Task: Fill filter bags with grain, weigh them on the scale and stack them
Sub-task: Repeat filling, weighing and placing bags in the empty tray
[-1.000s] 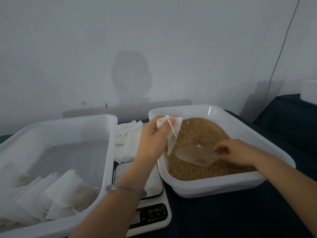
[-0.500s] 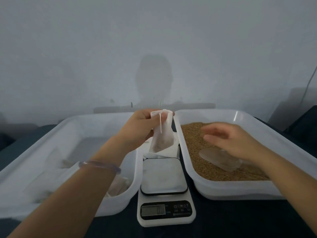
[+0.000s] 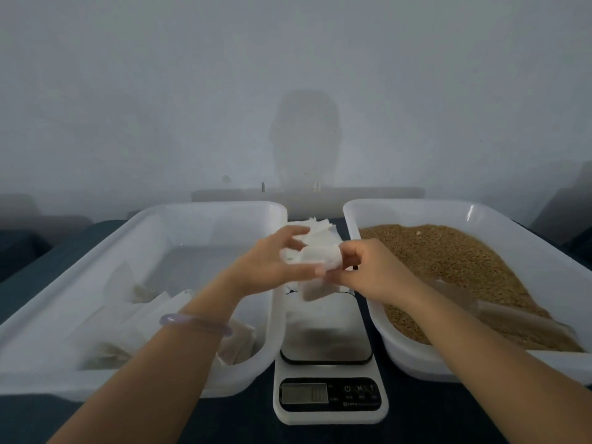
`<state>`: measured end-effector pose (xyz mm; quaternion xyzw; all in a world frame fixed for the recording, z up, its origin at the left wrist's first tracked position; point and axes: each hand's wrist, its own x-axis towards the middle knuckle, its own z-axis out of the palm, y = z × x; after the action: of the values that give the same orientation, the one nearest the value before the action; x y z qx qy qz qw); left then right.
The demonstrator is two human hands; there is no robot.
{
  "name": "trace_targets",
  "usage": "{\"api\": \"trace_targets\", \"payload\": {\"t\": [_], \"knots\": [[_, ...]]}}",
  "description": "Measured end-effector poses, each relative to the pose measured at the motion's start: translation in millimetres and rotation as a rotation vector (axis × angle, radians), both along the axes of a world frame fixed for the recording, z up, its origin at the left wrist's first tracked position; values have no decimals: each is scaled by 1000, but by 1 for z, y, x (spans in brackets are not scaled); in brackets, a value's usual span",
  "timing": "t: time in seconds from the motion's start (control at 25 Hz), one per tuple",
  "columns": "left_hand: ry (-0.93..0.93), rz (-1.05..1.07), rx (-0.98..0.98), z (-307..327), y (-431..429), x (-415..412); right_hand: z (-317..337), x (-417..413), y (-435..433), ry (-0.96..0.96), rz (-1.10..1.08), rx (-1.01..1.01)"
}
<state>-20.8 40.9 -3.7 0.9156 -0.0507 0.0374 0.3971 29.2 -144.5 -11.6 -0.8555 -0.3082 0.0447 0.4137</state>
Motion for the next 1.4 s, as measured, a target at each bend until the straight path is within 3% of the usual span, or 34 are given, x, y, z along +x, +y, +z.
{"api": "trace_targets", "payload": {"t": [0.08,0.16,0.28,0.48,0.64,0.84,1.4], "knots": [[92,-3,302,-8,1,3,-7,2,2,22,12,-51],[28,39,402,-9,0,8,-10,4,2,30,15,-79],[-5,13,307,-9,0,9,-14,4,1,-12,18,-132],[-2,-20,323,-13,-4,6,-13,1,1,-70,-13,-214],[-90,-35,285,-11,-6,3,-12,-1,-1,-82,-13,-194],[-6,-44,383,-12,-11,4,-13,-1,-1,-84,2,-212],[-16,-62,240,-13,-8,2,-13,-3,-5,-77,34,-119]]}}
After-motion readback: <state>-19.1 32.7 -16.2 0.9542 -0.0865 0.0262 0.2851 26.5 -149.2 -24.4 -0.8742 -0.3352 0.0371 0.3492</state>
